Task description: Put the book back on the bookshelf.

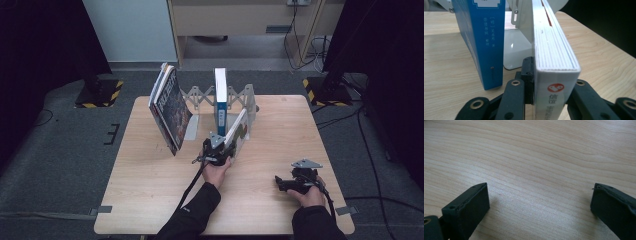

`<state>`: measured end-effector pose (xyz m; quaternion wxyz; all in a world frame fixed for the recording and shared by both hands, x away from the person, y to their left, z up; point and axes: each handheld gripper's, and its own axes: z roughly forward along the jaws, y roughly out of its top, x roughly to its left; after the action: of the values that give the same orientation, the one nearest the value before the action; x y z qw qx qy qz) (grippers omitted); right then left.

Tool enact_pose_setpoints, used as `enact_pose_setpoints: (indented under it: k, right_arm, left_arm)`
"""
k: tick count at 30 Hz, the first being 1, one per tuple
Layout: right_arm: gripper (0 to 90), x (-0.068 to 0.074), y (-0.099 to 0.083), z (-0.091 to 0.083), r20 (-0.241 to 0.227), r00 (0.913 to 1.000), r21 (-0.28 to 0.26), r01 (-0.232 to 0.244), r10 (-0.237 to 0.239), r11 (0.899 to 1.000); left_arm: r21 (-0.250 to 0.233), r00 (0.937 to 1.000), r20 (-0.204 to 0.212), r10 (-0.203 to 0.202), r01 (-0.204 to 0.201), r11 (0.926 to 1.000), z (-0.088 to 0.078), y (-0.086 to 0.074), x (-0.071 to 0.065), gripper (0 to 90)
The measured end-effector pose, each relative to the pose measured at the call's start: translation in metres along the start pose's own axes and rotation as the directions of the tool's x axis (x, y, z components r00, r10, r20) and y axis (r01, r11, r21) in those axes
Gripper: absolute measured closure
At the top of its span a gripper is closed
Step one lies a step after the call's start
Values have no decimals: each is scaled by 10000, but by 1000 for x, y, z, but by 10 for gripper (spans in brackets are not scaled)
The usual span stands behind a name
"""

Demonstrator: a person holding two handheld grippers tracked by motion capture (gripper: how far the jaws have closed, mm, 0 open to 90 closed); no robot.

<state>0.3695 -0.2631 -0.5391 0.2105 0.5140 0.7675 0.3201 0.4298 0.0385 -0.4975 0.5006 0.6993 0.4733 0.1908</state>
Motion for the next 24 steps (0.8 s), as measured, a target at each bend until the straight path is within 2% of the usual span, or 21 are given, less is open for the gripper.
enact_pose_setpoints:
  k: [3, 6, 10, 11, 14, 16, 17, 21, 24]
  right_arm:
    - [23, 0, 0, 0, 1, 10000, -2, -7, 7, 10000]
    - [23, 0, 0, 0, 1, 10000, 2, 0, 0, 10000]
    - [23, 0, 0, 0, -13, 10000, 6, -22, 22, 10000]
    - [23, 0, 0, 0, -13, 10000, 8, -15, 15, 10000]
    - [24, 0, 0, 0, 0, 10000, 0, -7, 7, 10000]
    - [23, 0, 0, 0, -10, 10000, 8, -15, 15, 10000]
    - [23, 0, 0, 0, -10, 10000, 8, -17, 17, 10000]
    - [23, 0, 0, 0, -11, 10000, 10, -19, 19, 10000]
    - [23, 0, 0, 0, -11, 10000, 8, -15, 15, 10000]
  left_arm:
    - [-15, 9997, 58, -220, 220, 9998, 3, 0, 3, 732]
    - [-40, 9997, 182, -187, 188, 9998, 7, 0, 5, 717]
    - [-63, 9975, 707, 85, -81, 9999, 8, -1, 4, 682]
    - [-66, 9953, 963, 143, -137, 9999, 6, -1, 3, 667]
    - [-129, 9902, 1331, 427, -413, 9991, 0, -3, 1, 635]
    - [-114, 9882, 1375, 674, -665, 9977, -5, -5, 0, 631]
    - [-101, 9876, 1422, 672, -664, 9977, -8, -6, 0, 634]
    - [-207, 9872, 1539, 416, -389, 9990, -18, -10, 6, 641]
    - [-190, 9921, 1235, 233, -211, 9996, -20, -8, 9, 666]
